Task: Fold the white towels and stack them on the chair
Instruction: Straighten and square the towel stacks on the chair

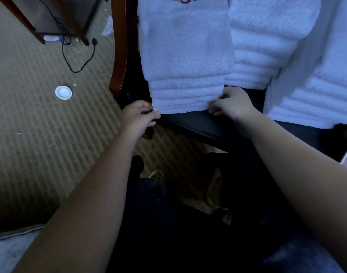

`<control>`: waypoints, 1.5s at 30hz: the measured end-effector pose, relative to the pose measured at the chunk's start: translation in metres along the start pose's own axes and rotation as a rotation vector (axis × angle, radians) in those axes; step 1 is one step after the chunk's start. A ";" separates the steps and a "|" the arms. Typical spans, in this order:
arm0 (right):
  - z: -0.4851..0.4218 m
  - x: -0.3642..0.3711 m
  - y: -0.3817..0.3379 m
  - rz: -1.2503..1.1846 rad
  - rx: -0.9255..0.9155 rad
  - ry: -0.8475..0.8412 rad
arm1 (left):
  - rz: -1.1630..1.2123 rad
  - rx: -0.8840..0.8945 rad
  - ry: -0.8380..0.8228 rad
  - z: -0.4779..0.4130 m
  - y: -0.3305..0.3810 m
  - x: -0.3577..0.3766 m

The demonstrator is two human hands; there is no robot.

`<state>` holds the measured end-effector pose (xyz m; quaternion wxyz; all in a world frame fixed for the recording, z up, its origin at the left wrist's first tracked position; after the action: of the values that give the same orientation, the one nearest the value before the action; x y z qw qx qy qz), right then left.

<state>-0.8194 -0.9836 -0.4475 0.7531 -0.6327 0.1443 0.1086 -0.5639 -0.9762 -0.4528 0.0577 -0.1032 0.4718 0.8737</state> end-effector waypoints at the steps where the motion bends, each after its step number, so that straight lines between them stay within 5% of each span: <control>1: 0.001 0.001 0.001 0.063 -0.015 0.004 | -0.049 0.017 0.015 -0.001 0.000 0.000; 11: -0.006 0.008 0.007 0.230 0.031 0.070 | -0.536 0.265 0.239 -0.017 -0.007 0.001; 17: 0.013 -0.007 -0.003 0.158 -0.035 0.031 | -0.361 0.142 0.034 -0.008 -0.002 -0.014; 24: 0.024 -0.008 -0.019 -0.122 -0.077 0.091 | -0.199 0.180 -0.014 0.018 0.014 -0.013; 40: 0.018 -0.005 -0.012 0.213 -0.145 0.073 | -0.279 0.224 0.205 0.009 0.016 -0.004; 45: 0.033 -0.018 -0.026 -0.025 -0.253 0.086 | -0.166 0.285 0.154 0.025 0.020 -0.022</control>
<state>-0.8243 -0.9555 -0.4123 0.6617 -0.7284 0.1537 0.0891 -0.5496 -0.9663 -0.4182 0.1073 -0.1993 0.5838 0.7797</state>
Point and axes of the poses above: each hand's wrist, its own z-axis away from the middle knuckle, its own x-axis out of the palm, y = z × x, the point moved 1 cm from there along -z, towards the middle knuckle, and after that the axes turned 14 degrees about -x, right-handed, at the moved point
